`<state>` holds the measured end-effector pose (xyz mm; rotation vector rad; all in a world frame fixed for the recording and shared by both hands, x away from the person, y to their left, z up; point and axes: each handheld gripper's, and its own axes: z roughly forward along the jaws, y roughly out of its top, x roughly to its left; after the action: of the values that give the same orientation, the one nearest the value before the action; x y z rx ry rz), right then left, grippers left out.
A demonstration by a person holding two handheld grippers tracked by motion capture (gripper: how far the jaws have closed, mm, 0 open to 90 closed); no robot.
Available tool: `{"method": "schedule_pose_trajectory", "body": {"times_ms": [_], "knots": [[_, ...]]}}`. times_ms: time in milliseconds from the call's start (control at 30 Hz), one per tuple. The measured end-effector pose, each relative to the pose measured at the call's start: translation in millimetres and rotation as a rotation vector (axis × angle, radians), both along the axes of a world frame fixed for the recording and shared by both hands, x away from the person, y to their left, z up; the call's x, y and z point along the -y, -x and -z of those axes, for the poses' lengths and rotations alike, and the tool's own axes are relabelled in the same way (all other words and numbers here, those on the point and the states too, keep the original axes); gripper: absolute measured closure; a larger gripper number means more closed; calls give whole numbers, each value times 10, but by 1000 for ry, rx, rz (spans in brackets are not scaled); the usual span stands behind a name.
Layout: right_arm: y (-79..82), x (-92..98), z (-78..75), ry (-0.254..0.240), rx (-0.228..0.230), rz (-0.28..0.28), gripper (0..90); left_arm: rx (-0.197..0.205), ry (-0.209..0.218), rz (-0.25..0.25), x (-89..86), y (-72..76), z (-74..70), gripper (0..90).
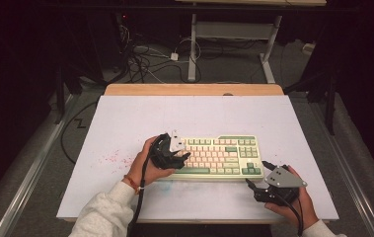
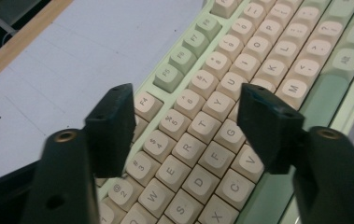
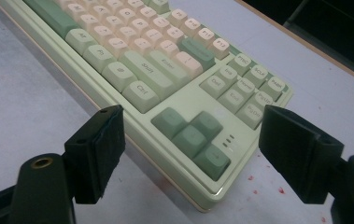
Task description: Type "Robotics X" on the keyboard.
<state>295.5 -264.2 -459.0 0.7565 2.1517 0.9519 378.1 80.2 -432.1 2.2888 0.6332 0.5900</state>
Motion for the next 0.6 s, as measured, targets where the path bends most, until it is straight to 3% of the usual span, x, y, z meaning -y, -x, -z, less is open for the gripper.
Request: {"method": "schedule_pose_trajectory", "body": {"times_ms": [133,267,600], "knots": [[1,-2,1,2,0,0,231,25,22,6,-15,34,-16,226],[1,1,-1,-2,0,3,231,48,39,3,-27,64,-26,198],[4,3,-7,-3,3,1,231,102,22,12,-87,152,-36,180]]}}
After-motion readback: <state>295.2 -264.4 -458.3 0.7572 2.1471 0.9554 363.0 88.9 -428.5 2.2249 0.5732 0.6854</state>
